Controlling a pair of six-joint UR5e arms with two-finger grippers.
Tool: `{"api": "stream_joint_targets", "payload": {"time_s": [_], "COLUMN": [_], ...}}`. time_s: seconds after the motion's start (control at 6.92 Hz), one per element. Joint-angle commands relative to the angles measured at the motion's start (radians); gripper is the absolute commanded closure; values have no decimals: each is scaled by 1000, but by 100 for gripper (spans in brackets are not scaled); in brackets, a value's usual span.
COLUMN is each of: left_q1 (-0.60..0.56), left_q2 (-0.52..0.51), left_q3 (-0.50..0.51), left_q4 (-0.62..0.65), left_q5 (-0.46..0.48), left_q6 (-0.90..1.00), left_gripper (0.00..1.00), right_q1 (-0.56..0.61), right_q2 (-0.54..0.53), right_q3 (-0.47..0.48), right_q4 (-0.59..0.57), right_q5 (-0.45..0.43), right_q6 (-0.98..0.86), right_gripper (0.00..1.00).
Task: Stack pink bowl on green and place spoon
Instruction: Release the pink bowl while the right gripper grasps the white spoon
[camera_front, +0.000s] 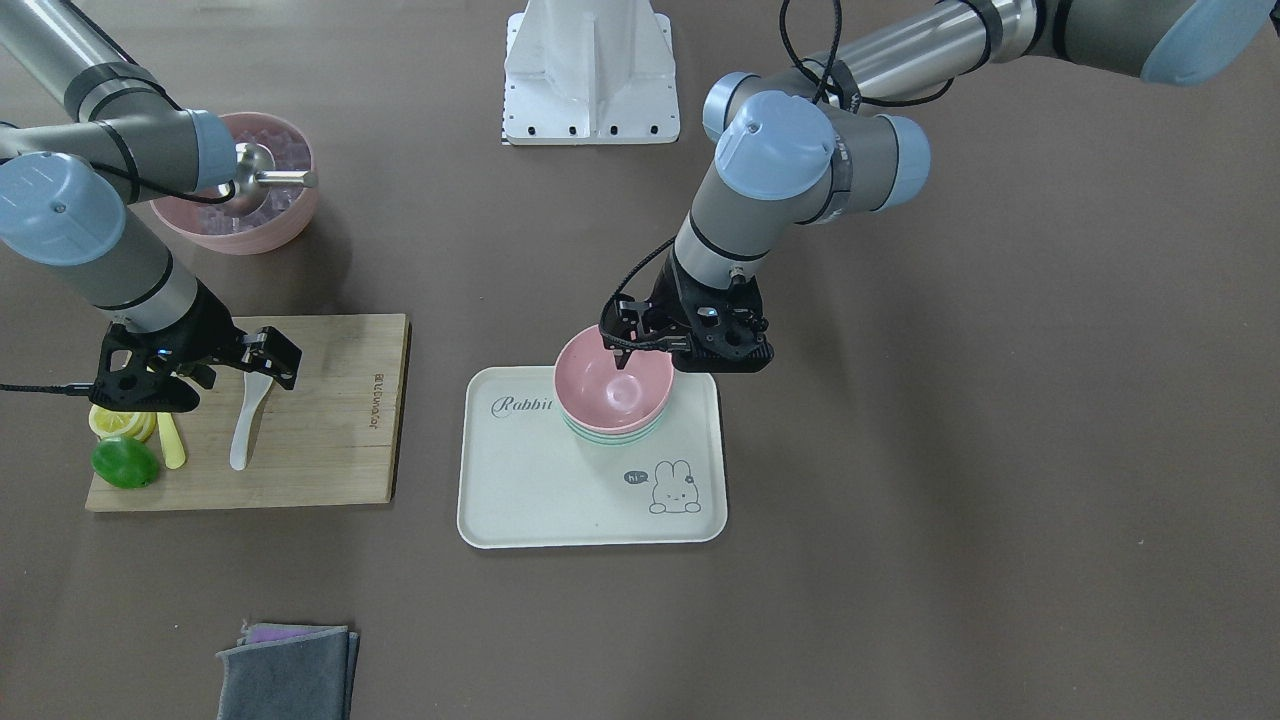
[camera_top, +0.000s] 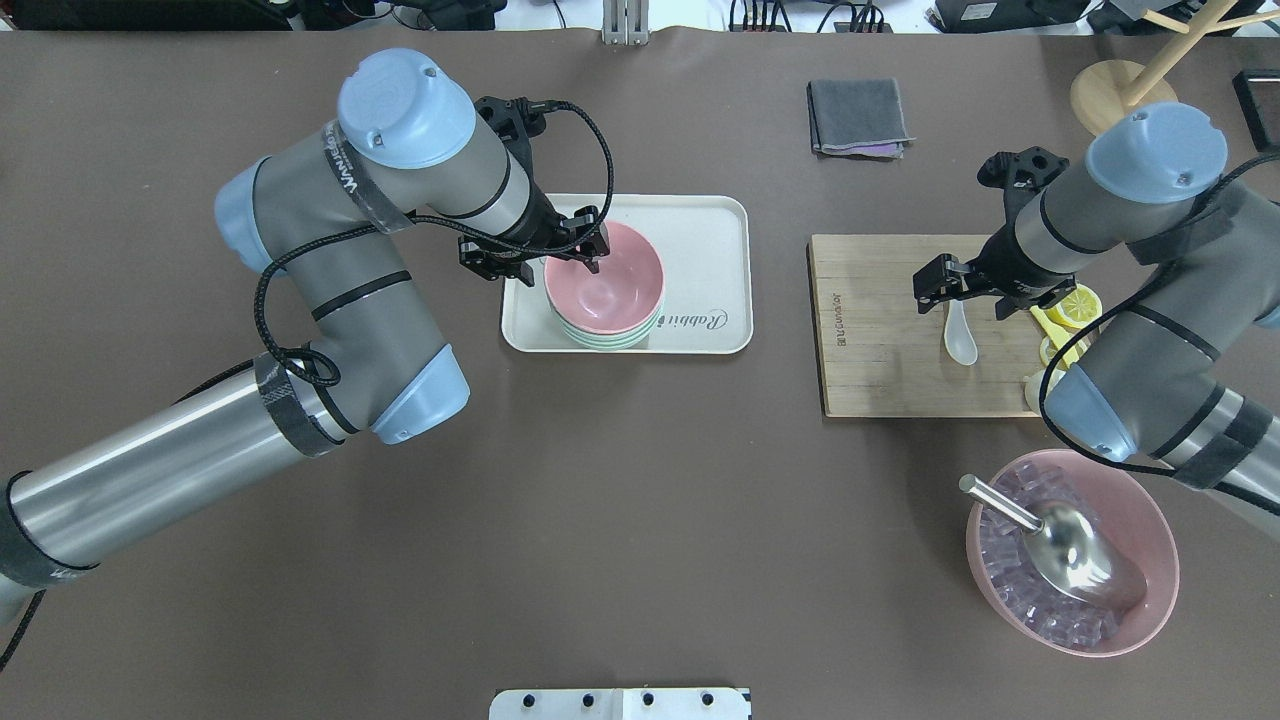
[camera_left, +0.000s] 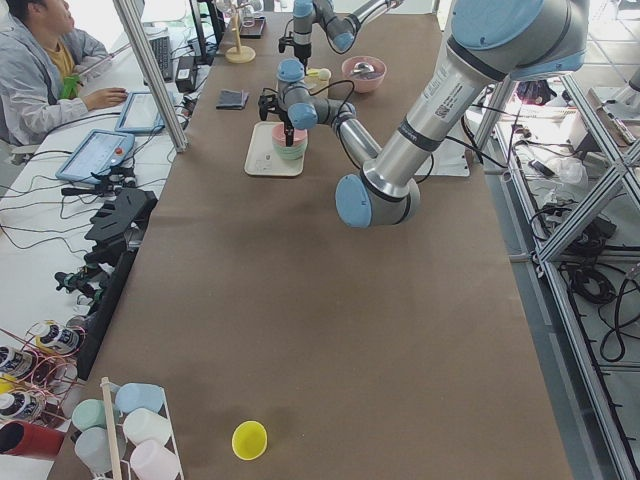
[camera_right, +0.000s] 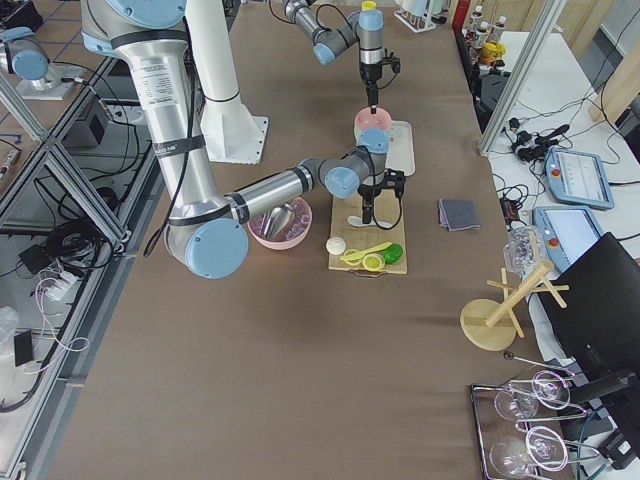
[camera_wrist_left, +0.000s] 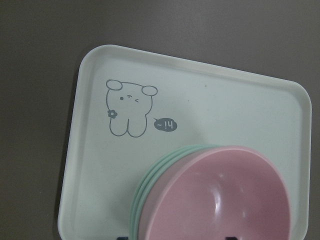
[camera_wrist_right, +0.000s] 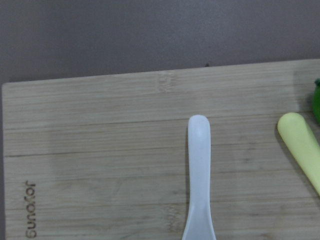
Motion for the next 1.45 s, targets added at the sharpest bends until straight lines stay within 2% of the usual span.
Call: {"api": "stream_joint_targets", "payload": {"time_s": [0.0,0.14,0.29,0.43,0.58,0.72,0.87,1.3], "left_q1": [6,11,15,15,15,15,15,15], "left_q2": [2,4,2,4,4,4,4,5], "left_q3": [-1,-2,-4,-4,-4,-2,-2,-2], "left_q4": [0,0,0,0,0,0,0,0], "left_q5": [4,6,9,9,10,10,10,10], "left_q6": [-7,-24,-33,-32,-34,-34,-34,-32], "left_gripper": [10,10,10,10,10,10,10,10], "right_q1": [-5,-5,-4,-2,-2,22,69,35], "right_q2": [21,25,12,-1,2,12,14,15], "right_q3": [-65,-104,-165,-181,-176,-169,-158,-179], "right_q4": [18,74,216,296,302,294,292,292], "right_q5": [-37,-29,-27,-27,-26,53,104,69], "right_q6": [-2,1,13,38,99,99,99,87], "right_gripper": [0,0,0,3,86,100,100,100]}}
